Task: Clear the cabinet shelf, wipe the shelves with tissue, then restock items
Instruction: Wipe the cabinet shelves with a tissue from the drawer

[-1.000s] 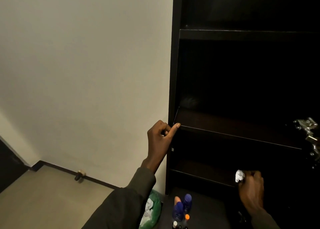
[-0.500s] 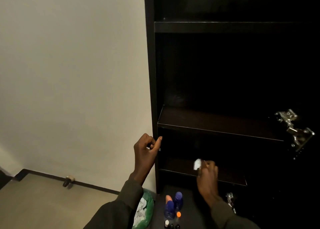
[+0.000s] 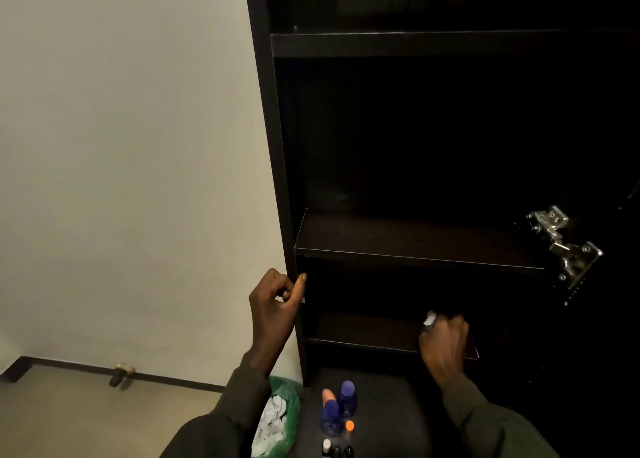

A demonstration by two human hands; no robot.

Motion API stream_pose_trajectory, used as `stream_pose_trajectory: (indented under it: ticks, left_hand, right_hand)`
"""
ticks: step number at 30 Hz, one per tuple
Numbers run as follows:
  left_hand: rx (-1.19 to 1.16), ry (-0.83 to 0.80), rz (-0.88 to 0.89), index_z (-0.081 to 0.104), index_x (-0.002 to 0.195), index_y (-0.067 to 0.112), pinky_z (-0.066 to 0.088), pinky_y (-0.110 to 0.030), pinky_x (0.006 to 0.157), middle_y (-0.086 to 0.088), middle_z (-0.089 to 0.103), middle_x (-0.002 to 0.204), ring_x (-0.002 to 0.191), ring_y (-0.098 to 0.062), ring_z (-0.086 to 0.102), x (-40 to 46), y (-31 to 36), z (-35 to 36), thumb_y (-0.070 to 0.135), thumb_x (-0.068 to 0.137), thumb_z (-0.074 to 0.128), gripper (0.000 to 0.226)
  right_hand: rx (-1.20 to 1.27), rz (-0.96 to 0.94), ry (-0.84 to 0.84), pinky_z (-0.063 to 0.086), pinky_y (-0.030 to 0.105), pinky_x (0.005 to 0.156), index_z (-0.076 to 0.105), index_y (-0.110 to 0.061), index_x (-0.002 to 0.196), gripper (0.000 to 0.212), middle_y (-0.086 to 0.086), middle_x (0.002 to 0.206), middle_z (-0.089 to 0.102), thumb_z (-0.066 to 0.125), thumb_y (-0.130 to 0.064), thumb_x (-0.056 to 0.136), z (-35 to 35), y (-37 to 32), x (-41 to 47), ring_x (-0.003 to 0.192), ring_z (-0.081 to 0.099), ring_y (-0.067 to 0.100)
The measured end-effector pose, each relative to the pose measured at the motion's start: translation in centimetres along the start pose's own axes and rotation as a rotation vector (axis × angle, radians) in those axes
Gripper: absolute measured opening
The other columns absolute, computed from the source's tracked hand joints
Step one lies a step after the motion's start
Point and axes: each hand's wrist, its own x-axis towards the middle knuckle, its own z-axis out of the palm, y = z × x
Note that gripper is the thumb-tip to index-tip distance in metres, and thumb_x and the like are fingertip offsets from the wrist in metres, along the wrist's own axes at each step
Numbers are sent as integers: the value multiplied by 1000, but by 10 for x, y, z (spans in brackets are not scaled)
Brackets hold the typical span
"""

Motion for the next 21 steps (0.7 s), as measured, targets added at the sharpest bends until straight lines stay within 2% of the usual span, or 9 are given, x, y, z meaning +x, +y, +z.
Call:
stream_pose_trajectory:
  ticks: [2, 4, 6, 9, 12, 15, 18, 21]
  left_hand:
    - [-1, 5, -9, 47, 58, 16, 35, -10, 60, 4, 47, 62, 60, -10, 47, -1, 0, 1, 3, 85, 75, 41]
    - [-11, 13, -29, 49, 58, 11, 37, -13, 58, 1, 49, 63, 62, -14, 49, -2, -2, 3, 5, 86, 74, 38]
    - [-19, 19, -29, 52, 59, 7, 40, -19, 57, -1, 50, 63, 62, -17, 49, -3, -4, 3, 8, 87, 74, 35]
    - [-14, 34, -28, 51, 59, 8, 41, -26, 56, -2, 50, 63, 60, -16, 49, -3, -5, 1, 10, 87, 73, 36]
    - [-18, 35, -30, 50, 59, 7, 42, -30, 56, -1, 49, 63, 60, -15, 49, -3, -5, 2, 12, 88, 74, 37]
    - [-33, 43, -46, 49, 59, 8, 40, -29, 56, -1, 48, 63, 59, -15, 48, -4, -6, 1, 11, 87, 75, 39]
    - [-42, 24, -62, 49, 59, 7, 41, -29, 56, -1, 49, 63, 59, -16, 48, -7, -7, 2, 11, 88, 75, 38]
    - [-51, -10, -62, 50, 60, 9, 40, -26, 56, 0, 50, 62, 58, -16, 48, -10, -13, 0, 10, 88, 75, 37]
  right_hand:
    - [66, -13, 58, 34, 46, 98, 69, 6, 98, 23, 27, 103, 65, 67, -11, 82, 8, -17, -5, 108, 48, 43]
    - [128, -43, 65, 31, 42, 103, 65, 2, 111, 30, 25, 119, 58, 60, -19, 91, 17, -38, -17, 118, 44, 38]
    - [206, -150, 62, 34, 38, 104, 59, -5, 125, 34, 20, 130, 50, 54, -22, 96, 26, -61, -28, 120, 43, 32]
    - [208, -311, -15, 38, 32, 101, 53, -16, 132, 36, 9, 132, 49, 51, -23, 96, 36, -96, -42, 119, 44, 22]
    - [187, -338, -64, 39, 34, 102, 51, -19, 134, 40, 8, 132, 51, 54, -19, 94, 38, -122, -43, 122, 44, 24]
    - [136, -446, -130, 36, 36, 103, 48, -23, 139, 45, 8, 135, 50, 50, -14, 96, 38, -142, -44, 125, 43, 26]
    - [158, -527, -208, 37, 35, 104, 48, -19, 140, 48, 9, 139, 45, 52, -5, 94, 39, -155, -46, 126, 41, 27]
    - [241, -537, -194, 40, 29, 104, 56, -12, 131, 41, 9, 140, 43, 55, 1, 92, 44, -159, -57, 124, 42, 23]
